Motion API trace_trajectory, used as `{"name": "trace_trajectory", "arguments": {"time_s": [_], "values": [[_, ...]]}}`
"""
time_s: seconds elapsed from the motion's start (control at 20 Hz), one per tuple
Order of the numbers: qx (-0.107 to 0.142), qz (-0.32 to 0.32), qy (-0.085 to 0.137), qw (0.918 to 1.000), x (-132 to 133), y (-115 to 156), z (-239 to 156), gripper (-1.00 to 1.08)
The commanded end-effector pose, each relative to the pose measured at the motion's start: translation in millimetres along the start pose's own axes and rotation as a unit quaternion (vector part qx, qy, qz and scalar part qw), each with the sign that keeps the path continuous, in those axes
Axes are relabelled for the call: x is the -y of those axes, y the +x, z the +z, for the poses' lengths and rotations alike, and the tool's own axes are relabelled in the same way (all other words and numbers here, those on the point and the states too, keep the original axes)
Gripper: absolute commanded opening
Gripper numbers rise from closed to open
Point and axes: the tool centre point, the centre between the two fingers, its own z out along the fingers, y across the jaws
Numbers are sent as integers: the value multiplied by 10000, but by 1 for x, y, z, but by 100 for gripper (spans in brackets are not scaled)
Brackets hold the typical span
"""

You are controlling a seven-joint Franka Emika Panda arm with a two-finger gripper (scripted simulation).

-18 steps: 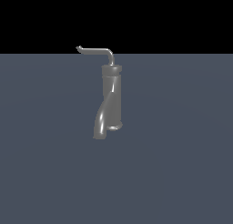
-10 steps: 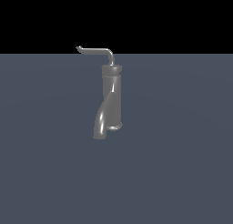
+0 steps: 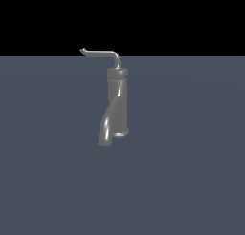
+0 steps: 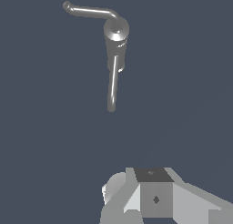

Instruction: Turn on the faucet by rotating a designated handle.

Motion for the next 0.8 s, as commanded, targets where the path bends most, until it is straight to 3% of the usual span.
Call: {"name": "trace_trajectory", "arguments": {"time_s": [0.0,0.45,0.75], "values": [[1,72,2,10000,0,3,0,-100],[11,631,23,9980,5,26,2,-100],[24,1252,43,9921,11,51,6,-100]]}}
